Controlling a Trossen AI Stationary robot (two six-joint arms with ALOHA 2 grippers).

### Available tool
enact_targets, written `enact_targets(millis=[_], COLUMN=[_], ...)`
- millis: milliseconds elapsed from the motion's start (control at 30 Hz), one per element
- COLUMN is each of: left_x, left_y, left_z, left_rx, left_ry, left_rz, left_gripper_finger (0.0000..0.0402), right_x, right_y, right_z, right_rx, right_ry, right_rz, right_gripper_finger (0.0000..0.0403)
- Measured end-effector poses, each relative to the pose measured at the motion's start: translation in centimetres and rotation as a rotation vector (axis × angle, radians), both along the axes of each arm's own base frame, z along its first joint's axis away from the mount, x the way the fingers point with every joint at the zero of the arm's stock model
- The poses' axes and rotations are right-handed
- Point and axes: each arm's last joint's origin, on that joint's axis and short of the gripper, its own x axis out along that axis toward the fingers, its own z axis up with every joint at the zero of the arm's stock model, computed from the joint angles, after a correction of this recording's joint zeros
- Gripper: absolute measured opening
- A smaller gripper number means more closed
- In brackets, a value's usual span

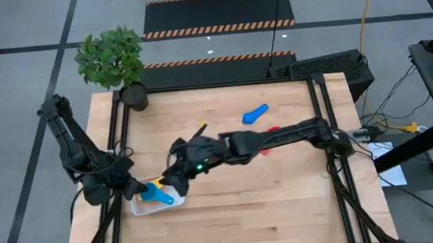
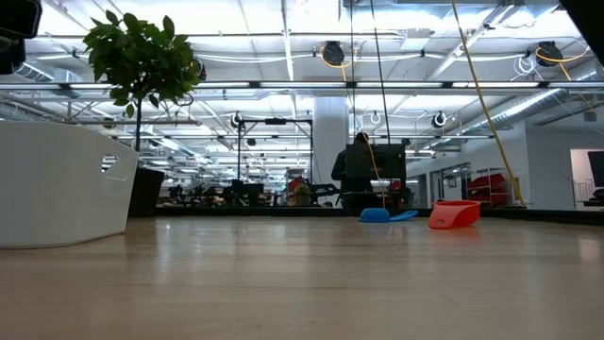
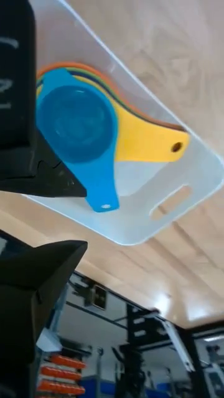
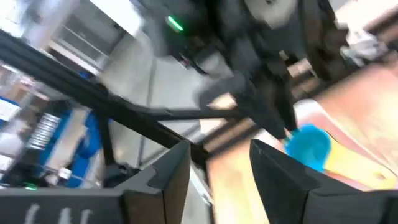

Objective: Nest measuring cups in basket
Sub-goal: Stack the light blue measuring cup on top of the yellow measuring cup in the white bin

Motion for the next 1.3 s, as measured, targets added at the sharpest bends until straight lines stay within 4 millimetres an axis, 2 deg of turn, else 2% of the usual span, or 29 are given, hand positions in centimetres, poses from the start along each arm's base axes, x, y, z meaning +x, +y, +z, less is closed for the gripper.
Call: enact_targets(millis=[100, 300, 433, 600, 700, 800, 900, 1067, 1167, 1300], left_x=[0.1, 0.3, 0.6, 0.9, 1.0, 1.1, 1.1, 0.7, 0.8, 1.8], left_y=[0.5, 1.4, 1.8, 2.2, 2.3, 2.4, 2.5, 2.0, 1.2, -0.5], left_z=[0.2, 0.8, 1.8, 2.6, 2.8, 2.8, 2.7, 2.3, 2.2, 2.0], left_rx=[-0.007, -0.044, -0.034, 0.02, 0.034, 0.041, 0.035, -0.035, -0.038, 0.012], left_ry=[-0.015, -0.04, -0.083, -0.114, -0.12, -0.118, -0.098, 0.039, 0.075, 0.038], left_rz=[0.024, 0.088, 0.117, 0.099, 0.097, 0.106, 0.103, -0.091, -0.29, -0.522], left_gripper_finger=[0.0124, 0.0124, 0.0124, 0.0124, 0.0124, 0.0124, 0.0124, 0.0122, 0.0103, 0.0058], right_x=[1.2, 2.8, 3.4, 3.8, 3.6, 3.0, 2.8, 2.9, 3.0, 3.1], right_y=[0.5, 1.2, 1.6, 2.4, 2.5, 2.1, 1.7, 1.2, 0.4, -0.5], right_z=[-2.3, -5.7, -7.0, -5.4, -2.8, -1.2, -2.1, -5.1, -5.3, -5.2], right_rx=[0.006, -0.023, -0.04, 0.007, 0.019, -0.029, -0.122, -0.304, -0.309, -0.317], right_ry=[0.038, 0.083, 0.076, -0.094, -0.173, -0.23, -0.154, -0.015, -0.014, -0.008], right_rz=[0.037, 0.128, 0.183, 0.19, 0.191, 0.174, 0.188, 0.195, 0.176, 0.147], right_gripper_finger=[0.0146, 0.0131, 0.0108, 0.006, 0.0033, 0.0012, 0.0003, 0.0004, 0.0004, 0.0004])
